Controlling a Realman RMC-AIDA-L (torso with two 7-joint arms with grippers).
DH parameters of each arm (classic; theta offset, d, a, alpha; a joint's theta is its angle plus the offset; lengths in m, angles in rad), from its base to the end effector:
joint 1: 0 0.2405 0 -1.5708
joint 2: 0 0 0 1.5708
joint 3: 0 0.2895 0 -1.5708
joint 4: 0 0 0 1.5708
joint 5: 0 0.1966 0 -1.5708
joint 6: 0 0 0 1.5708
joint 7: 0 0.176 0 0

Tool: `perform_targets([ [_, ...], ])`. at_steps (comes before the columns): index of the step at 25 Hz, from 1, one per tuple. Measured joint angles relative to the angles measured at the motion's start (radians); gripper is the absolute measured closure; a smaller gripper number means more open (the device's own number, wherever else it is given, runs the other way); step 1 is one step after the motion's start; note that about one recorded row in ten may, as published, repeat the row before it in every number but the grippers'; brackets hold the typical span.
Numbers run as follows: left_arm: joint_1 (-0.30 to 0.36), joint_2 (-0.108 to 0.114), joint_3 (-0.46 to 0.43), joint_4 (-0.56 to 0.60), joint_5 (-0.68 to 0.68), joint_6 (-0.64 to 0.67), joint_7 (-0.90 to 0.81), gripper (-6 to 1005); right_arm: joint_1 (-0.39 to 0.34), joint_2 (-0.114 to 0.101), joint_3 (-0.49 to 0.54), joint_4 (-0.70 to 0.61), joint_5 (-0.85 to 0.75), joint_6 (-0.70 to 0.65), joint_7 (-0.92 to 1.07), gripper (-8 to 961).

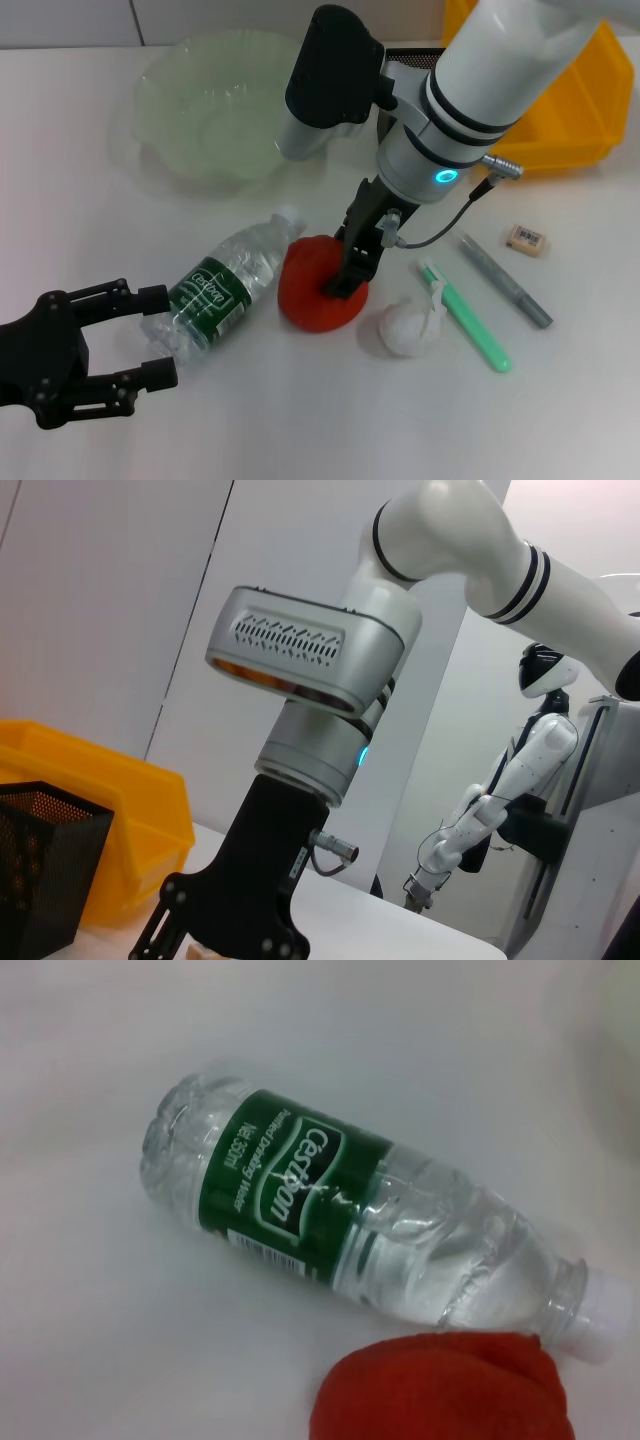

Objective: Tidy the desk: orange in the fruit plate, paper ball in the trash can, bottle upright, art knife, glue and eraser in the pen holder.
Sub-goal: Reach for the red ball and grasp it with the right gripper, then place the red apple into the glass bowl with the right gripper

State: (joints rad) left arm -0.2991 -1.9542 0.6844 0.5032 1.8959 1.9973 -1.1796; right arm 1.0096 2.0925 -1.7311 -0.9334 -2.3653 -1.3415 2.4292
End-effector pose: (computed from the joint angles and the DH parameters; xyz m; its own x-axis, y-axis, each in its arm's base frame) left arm -0.3069 0.2276 0.0041 0.6732 0.3368 0.6583 0.3871 -0.9191 0.0744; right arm 0.1256 0.3815 -0.1419 0.8803 -0.2355 0.4118 -0.1862 -0.9699 -0.1567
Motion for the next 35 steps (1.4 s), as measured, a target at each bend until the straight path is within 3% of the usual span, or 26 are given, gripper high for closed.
perform_targets([
  [4,-0.005,0.000,0.000,0.000,-0.002,0.000,0.000,201,0.001,0.000,-0.004,0.002,0.008,0.001,0.000,259],
  [9,-0.008,-0.003,0.000,0.000,-0.001,-0.001,0.000,201,0.004,0.000,-0.005,-0.004,0.011,-0.008,0.001,499],
  [18,-0.012,-0.005,0.000,0.000,0.000,0.000,-0.014,201,0.015,-0.006,0.014,-0.054,0.006,-0.085,0.000,741],
  [21,-0.012,-0.005,0.000,0.000,0.001,0.000,-0.014,201,0.011,-0.010,0.077,-0.125,-0.015,-0.161,-0.006,815],
  [23,-0.012,-0.004,0.000,0.000,0.001,0.000,-0.014,201,0.017,-0.011,0.210,-0.243,-0.083,-0.263,-0.009,848],
  [26,-0.012,-0.004,0.000,0.000,0.001,0.001,-0.014,201,0.042,-0.011,0.299,-0.298,-0.127,-0.293,-0.009,875],
  [27,-0.012,-0.003,0.000,0.000,0.002,0.002,-0.014,200,0.081,-0.012,0.384,-0.311,-0.171,-0.278,-0.009,884],
  [29,-0.013,-0.002,0.000,0.000,0.002,0.002,-0.015,200,0.100,-0.012,0.410,-0.299,-0.185,-0.247,-0.007,893],
  [30,-0.015,-0.003,0.000,0.000,0.002,0.001,-0.015,200,0.137,-0.012,0.440,-0.243,-0.200,-0.152,-0.004,898],
  [31,-0.015,-0.003,0.000,0.000,0.002,0.001,-0.015,200,0.137,-0.012,0.440,-0.243,-0.200,-0.152,-0.004,903],
  [32,-0.017,-0.003,0.000,0.000,0.002,-0.001,-0.015,200,0.176,-0.012,0.444,-0.153,-0.202,-0.037,-0.005,908],
  [35,-0.018,-0.003,0.000,0.000,0.000,-0.003,-0.016,200,0.214,-0.009,0.438,-0.049,-0.200,0.066,-0.010,903],
])
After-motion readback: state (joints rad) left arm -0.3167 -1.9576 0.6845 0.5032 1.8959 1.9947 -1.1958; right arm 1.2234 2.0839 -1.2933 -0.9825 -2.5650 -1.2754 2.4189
